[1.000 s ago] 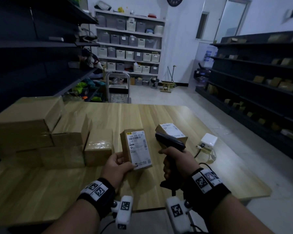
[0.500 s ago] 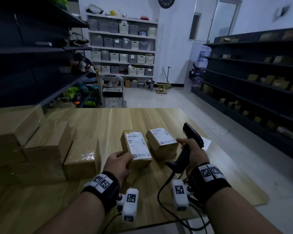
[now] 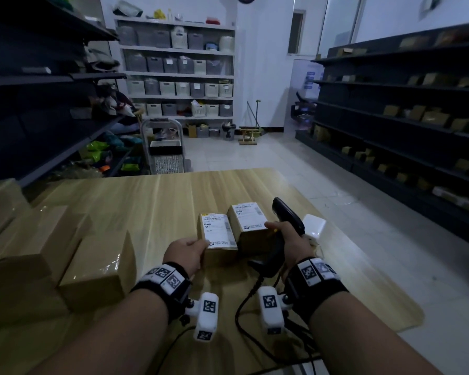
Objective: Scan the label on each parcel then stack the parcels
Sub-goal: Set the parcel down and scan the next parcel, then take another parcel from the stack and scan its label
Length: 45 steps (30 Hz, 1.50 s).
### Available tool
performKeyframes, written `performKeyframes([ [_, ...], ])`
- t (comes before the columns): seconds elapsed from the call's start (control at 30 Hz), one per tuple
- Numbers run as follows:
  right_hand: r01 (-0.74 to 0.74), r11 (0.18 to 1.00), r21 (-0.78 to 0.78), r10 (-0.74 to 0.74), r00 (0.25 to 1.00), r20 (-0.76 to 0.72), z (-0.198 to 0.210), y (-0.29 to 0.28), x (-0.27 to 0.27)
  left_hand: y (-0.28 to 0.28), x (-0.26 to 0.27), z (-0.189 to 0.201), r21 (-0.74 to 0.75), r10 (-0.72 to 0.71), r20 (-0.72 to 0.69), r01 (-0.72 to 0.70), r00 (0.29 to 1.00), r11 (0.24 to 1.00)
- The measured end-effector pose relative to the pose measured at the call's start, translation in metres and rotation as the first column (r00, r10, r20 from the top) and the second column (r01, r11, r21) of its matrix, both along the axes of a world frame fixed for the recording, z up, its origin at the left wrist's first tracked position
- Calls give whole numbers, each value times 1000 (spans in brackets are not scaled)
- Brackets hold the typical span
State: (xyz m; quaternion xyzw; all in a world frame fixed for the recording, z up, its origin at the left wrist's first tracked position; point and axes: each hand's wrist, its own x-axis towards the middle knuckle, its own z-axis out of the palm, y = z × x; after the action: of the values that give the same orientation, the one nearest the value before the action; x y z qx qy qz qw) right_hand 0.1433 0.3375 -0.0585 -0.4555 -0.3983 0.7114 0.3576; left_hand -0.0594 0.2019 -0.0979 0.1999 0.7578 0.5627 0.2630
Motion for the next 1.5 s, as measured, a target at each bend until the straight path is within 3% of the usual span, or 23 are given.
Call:
performKeyframes([
  [0.17, 26, 999, -37, -28, 998, -49, 3, 2, 6, 1, 4, 7, -78, -15, -34, 12, 999, 997],
  [0.33, 83, 995, 51, -76, 990, -117, 14, -10, 13, -11, 3, 13, 21, 46, 32, -47, 998, 999],
  [0.53, 75, 995, 59, -56, 960, -276, 17, -45, 11, -49, 13, 39, 131, 78, -108, -64, 991, 989],
  [0.7, -214, 975, -67, 163, 882, -441, 14, -93, -9, -99, 11, 58, 139, 181, -308, -144, 934, 980],
  [0.83, -345, 925, -159, 263, 883, -390, 3, -133, -34, -131, -12, 73, 12, 242, -438, -263, 866, 965],
  [0.97, -369, 905, -213, 289, 898, -332, -11, -159, -54, -150, -30, 78, -366, -27, -560, -219, 828, 904],
  [1.1, -294, 915, -274, 180, 910, -374, -36, -162, -68, -162, -32, 59, -566, -260, -630, -204, 732, 798],
  [1.2, -301, 922, -243, 175, 885, -431, -46, -160, -69, -165, -28, 52, -592, -320, -676, -231, 663, 772],
  [1.3, -320, 922, -220, 196, 872, -449, -51, -156, -69, -163, -16, 56, -565, -295, -687, -234, 664, 791],
  [1.5, -387, 887, -250, 228, 840, -492, -58, -151, -74, -166, -13, 56, -460, -194, -605, -140, 772, 877],
])
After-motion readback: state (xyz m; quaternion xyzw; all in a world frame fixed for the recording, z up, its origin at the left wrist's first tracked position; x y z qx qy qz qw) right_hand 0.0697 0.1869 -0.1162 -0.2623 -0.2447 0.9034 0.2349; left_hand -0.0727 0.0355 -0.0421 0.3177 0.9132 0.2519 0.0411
